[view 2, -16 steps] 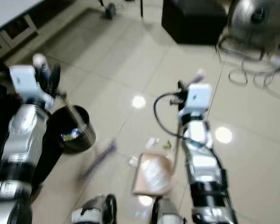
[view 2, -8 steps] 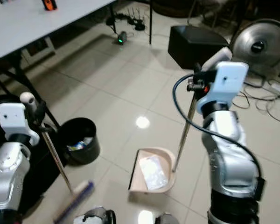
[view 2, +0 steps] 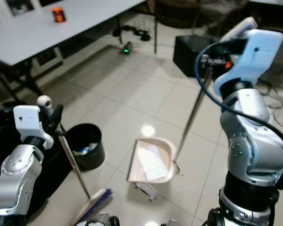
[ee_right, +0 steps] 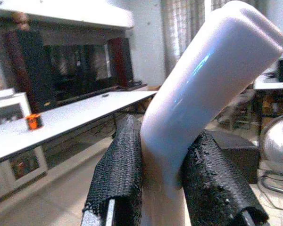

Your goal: Sweep floor

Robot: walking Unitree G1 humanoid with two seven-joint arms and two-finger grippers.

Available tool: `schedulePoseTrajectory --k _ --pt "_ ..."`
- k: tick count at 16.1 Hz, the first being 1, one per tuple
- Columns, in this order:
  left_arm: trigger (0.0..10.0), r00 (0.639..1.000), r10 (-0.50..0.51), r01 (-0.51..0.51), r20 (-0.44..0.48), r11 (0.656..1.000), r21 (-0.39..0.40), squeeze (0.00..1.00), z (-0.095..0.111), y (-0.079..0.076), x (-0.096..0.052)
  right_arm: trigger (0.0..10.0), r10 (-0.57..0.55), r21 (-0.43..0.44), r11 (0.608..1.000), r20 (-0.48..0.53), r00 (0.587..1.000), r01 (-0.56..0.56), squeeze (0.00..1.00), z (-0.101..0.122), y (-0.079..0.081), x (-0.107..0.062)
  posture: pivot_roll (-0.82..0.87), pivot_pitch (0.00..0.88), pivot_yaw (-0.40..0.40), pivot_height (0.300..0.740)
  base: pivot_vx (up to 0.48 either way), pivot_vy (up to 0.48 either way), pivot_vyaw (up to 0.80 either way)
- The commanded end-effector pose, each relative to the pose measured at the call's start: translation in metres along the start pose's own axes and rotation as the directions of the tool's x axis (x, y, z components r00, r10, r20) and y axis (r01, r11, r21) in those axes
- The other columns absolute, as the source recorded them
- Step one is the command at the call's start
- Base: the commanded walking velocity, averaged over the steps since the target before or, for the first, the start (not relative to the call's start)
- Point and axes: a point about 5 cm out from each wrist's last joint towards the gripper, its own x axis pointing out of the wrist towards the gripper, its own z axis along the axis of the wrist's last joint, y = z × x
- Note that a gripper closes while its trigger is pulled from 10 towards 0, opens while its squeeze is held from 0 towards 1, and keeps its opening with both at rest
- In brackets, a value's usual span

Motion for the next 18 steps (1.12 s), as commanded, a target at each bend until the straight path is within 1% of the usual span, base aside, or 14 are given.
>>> schedulePoseTrajectory --k 1,3,5,7,10,12,15,18 --pt "10.0 0.999 -0.020 0.020 0.030 1.000 0.015 0.00 0.011 -0.004 0.003 10.0 0.043 0.023 0.999 0.018 0.999 -0.043 0.00 0.006 0.009 0.004 0.01 0.000 0.076 0.740 0.000 0.000 0.80" --pt "10.0 0.999 -0.024 0.024 0.026 1.000 0.011 0.00 0.009 -0.007 0.004 10.0 0.062 0.034 0.998 0.003 0.998 -0.062 0.00 0.002 0.015 0.006 0.00 0.000 0.065 0.740 0.000 0.000 0.80" --pt "10.0 0.999 -0.038 0.037 0.031 0.999 0.028 0.00 0.009 -0.009 0.001 10.0 0.059 0.065 0.996 -0.009 0.998 -0.059 0.00 0.000 0.016 0.007 0.01 0.000 0.051 0.740 0.000 0.000 0.80" --pt "10.0 0.997 -0.070 0.068 0.030 0.996 0.057 0.00 0.010 -0.011 -0.002 10.0 0.046 0.094 0.995 -0.014 0.999 -0.044 0.00 -0.003 0.016 0.006 0.01 0.000 0.056 0.740 0.000 0.000 0.80" --pt "10.0 0.995 -0.094 0.091 0.041 0.993 0.072 0.00 0.017 -0.013 -0.002 10.0 0.011 0.144 0.990 -0.006 1.000 -0.010 0.00 -0.004 0.011 0.006 0.01 0.000 0.059 0.740 0.000 0.000 0.80" --pt "10.0 0.994 -0.093 0.089 0.057 0.994 0.061 0.00 0.020 -0.013 -0.001 10.0 0.003 0.159 0.987 0.015 1.000 -0.005 0.00 0.001 0.010 0.008 0.01 0.000 0.063 0.740 0.000 0.000 0.80" --pt "10.0 0.992 -0.101 0.094 0.076 0.992 0.087 0.00 0.023 -0.013 -0.001 10.0 -0.001 0.158 0.987 0.047 0.999 -0.007 0.00 0.011 0.007 0.012 0.01 0.000 0.063 0.740 0.000 0.000 0.73" --pt "10.0 0.992 -0.102 0.095 0.076 0.992 0.087 0.00 0.023 -0.014 -0.001 10.0 -0.009 0.161 0.987 0.066 0.998 -0.002 0.00 0.017 0.003 0.016 0.01 0.000 0.061 0.740 0.279 0.000 0.00"
